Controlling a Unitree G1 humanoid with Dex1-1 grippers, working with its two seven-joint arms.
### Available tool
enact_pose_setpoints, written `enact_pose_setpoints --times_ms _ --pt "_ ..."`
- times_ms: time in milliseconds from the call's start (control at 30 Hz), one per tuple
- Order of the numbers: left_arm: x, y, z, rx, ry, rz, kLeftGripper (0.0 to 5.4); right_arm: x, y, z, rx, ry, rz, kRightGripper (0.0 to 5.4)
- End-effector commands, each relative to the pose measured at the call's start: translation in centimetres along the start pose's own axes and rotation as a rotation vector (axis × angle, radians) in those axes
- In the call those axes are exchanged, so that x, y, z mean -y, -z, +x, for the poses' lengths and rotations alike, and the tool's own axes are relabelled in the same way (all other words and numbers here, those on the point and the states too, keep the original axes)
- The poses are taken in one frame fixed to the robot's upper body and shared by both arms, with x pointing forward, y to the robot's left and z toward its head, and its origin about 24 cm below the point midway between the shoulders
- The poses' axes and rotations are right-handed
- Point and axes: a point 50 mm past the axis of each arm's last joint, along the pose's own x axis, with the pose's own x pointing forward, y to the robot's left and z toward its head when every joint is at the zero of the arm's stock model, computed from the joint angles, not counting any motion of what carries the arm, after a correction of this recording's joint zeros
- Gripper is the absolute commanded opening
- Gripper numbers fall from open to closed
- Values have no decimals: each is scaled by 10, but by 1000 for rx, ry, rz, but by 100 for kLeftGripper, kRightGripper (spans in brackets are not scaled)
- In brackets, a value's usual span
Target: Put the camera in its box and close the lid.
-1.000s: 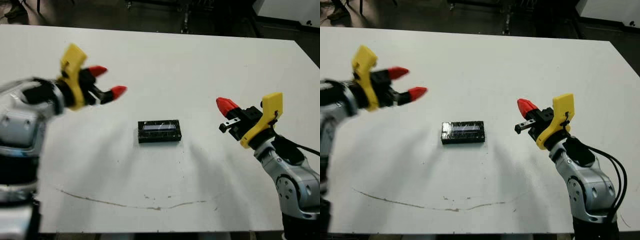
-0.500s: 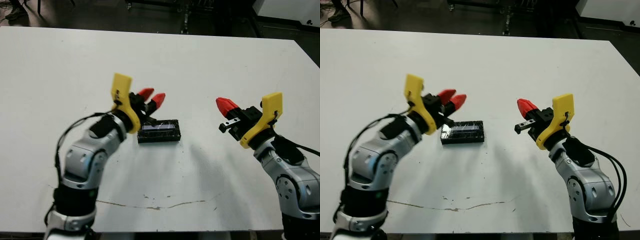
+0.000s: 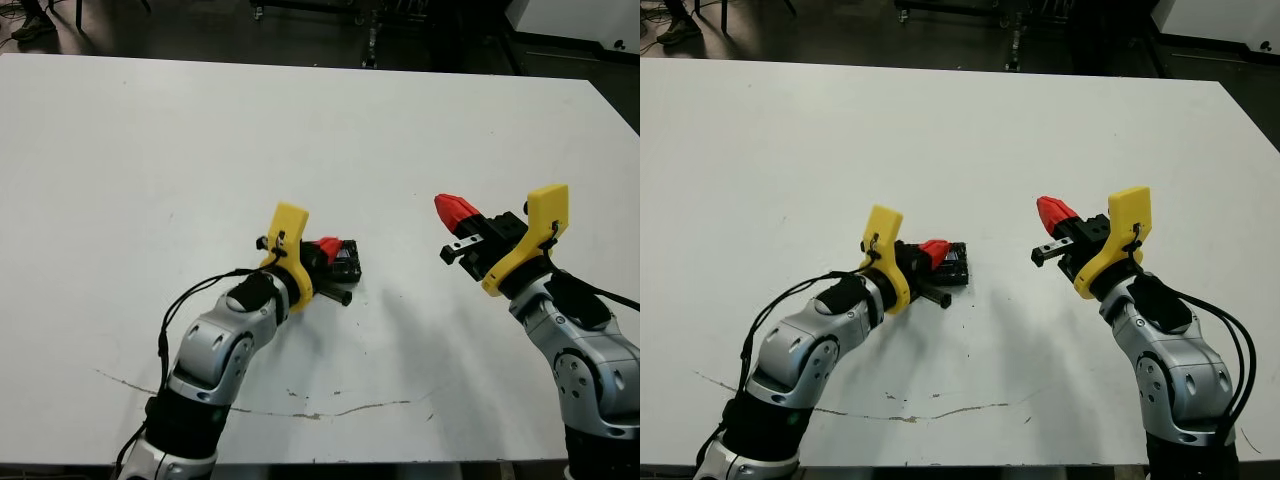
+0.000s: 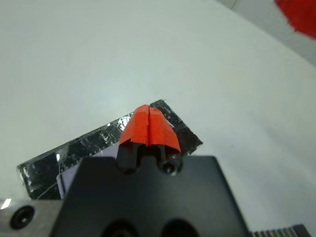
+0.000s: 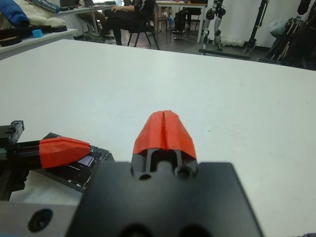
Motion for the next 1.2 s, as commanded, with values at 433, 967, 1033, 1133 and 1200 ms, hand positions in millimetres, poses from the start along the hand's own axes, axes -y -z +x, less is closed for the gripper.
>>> enact_pose_setpoints --times_ms 433,967,1033,1133,1200 --pt "-19 31 -6 -224 -57 39 1 2 -1 -1 0 12 -1 0" --pt "-68 -60 -77 518 -328 175 1 0 0 1 35 73 19 0" --pt "-76 -65 -85 600 -392 186 1 1 0 1 49 87 16 0" --pt "-86 -68 -93 702 -482 213 1 1 -1 3 78 130 15 0" --pt "-92 -68 -97 749 -528 237 1 2 -2 4 95 164 -3 0"
